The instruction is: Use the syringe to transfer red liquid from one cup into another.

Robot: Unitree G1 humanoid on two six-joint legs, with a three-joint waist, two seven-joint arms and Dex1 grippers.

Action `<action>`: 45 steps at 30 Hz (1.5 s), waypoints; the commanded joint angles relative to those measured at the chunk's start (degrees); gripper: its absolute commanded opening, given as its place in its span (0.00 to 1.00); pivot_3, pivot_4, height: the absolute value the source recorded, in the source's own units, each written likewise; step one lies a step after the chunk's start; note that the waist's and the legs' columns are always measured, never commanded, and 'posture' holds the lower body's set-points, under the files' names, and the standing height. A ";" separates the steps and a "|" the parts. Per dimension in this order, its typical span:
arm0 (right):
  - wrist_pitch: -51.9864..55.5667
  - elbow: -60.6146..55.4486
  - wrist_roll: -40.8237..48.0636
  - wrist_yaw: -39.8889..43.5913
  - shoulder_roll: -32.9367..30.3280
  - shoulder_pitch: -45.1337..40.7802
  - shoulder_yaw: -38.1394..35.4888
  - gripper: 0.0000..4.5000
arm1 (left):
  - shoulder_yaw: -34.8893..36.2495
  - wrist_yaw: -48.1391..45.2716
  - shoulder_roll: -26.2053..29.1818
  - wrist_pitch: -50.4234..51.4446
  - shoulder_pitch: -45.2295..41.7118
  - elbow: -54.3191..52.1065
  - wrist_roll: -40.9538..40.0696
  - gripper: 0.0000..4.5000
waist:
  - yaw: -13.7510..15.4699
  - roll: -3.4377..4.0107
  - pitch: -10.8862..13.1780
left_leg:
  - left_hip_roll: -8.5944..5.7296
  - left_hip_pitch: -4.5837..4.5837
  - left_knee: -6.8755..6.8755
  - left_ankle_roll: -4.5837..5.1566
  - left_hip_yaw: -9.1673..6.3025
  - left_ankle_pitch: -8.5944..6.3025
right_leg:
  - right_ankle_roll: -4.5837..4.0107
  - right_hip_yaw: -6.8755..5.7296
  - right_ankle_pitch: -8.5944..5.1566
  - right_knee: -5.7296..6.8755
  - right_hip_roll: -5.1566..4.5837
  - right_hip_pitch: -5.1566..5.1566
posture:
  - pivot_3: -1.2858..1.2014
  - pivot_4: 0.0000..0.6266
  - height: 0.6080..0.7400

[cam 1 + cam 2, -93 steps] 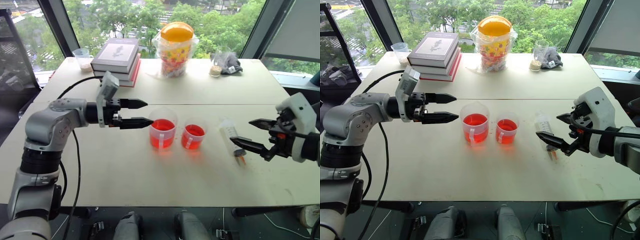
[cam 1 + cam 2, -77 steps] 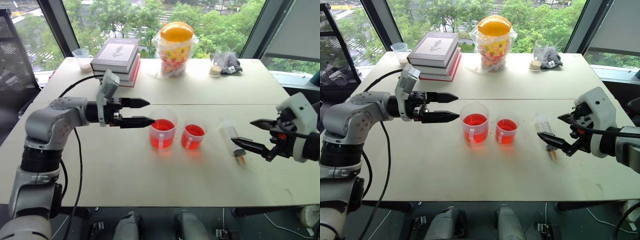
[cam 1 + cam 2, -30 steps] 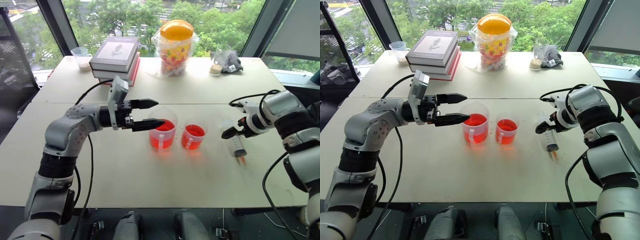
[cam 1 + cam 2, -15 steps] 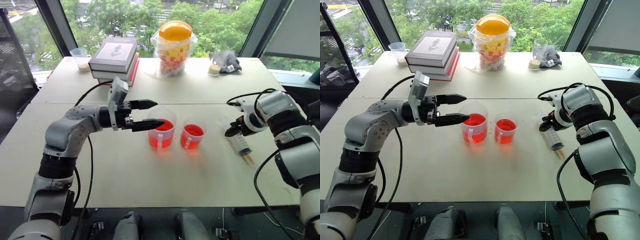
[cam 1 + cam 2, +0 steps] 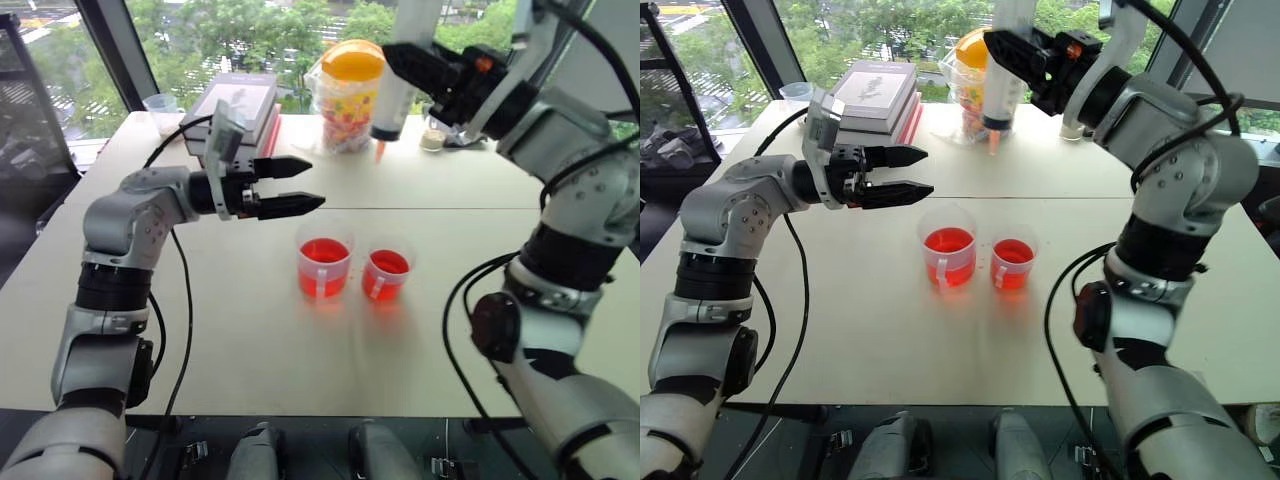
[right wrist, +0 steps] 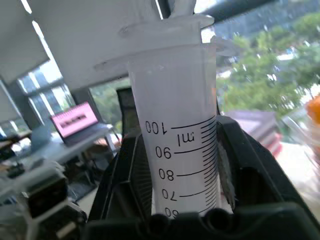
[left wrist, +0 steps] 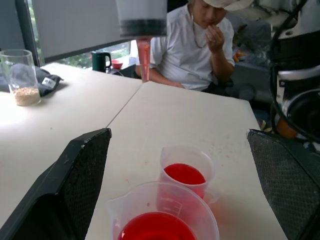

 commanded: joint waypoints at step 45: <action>-47.22 3.80 -17.16 4.74 4.09 36.76 33.04 0.31 | -2.91 -4.28 -7.22 -4.67 -11.01 9.41 8.90 0.32 | -0.53 -0.06 -0.02 | -0.11 0.09 0.06 0.07 -0.01 -0.04 | 0.01 0.13 0.00 0.06 0.00 0.06 | 0.52 0.24 1.00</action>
